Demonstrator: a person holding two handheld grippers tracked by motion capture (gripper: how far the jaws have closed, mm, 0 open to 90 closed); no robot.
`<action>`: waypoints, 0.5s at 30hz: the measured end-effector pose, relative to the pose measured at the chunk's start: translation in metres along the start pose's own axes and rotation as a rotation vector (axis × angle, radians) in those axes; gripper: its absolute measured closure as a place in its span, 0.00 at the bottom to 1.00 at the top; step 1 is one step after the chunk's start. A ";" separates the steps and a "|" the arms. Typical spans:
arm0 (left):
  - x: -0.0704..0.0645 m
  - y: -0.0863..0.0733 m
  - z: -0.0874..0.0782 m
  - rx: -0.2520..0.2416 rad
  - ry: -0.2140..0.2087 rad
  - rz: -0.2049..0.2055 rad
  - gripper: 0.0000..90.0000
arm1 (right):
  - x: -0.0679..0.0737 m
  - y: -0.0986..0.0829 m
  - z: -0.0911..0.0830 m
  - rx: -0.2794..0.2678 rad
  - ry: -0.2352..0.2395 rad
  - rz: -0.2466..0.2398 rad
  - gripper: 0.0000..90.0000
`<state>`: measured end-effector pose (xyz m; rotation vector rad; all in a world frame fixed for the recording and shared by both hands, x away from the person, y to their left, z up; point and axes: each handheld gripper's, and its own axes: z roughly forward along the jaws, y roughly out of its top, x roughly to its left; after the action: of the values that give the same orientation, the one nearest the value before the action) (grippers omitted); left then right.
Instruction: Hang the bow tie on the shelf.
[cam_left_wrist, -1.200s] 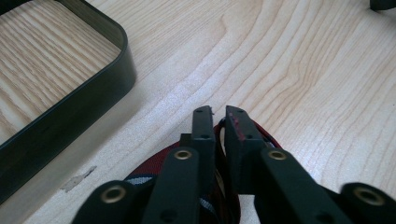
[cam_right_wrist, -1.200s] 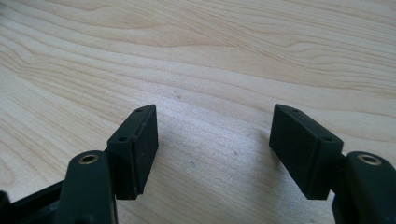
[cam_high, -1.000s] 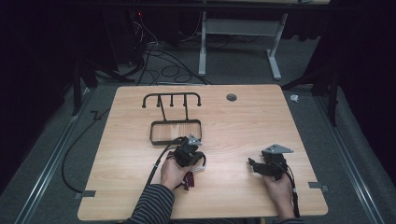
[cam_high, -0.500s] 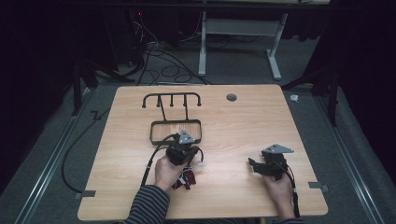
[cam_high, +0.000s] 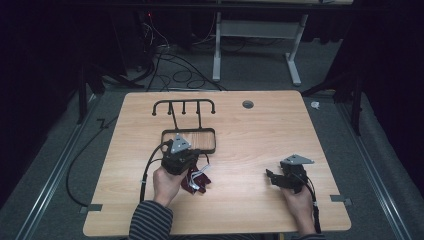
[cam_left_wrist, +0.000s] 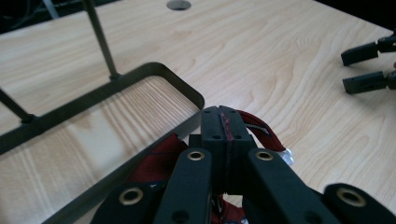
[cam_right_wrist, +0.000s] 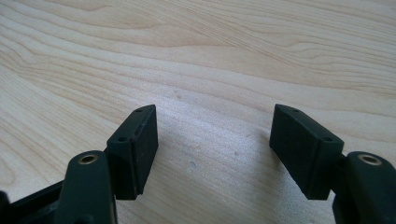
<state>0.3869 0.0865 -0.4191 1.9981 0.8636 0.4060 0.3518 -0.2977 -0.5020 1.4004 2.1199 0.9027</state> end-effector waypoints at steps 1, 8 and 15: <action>0.000 0.000 0.000 0.000 0.000 0.000 1.00 | 0.000 0.000 0.000 0.000 -0.001 -0.001 0.38; 0.007 0.002 -0.016 -0.041 0.039 -0.018 1.00 | 0.000 0.000 0.000 0.000 -0.001 0.000 0.38; 0.014 0.010 -0.030 -0.086 0.069 -0.034 1.00 | 0.000 0.000 0.000 0.000 -0.001 -0.002 0.38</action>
<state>0.3836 0.1112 -0.3947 1.8980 0.9065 0.4871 0.3518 -0.2977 -0.5020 1.3987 2.1202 0.9014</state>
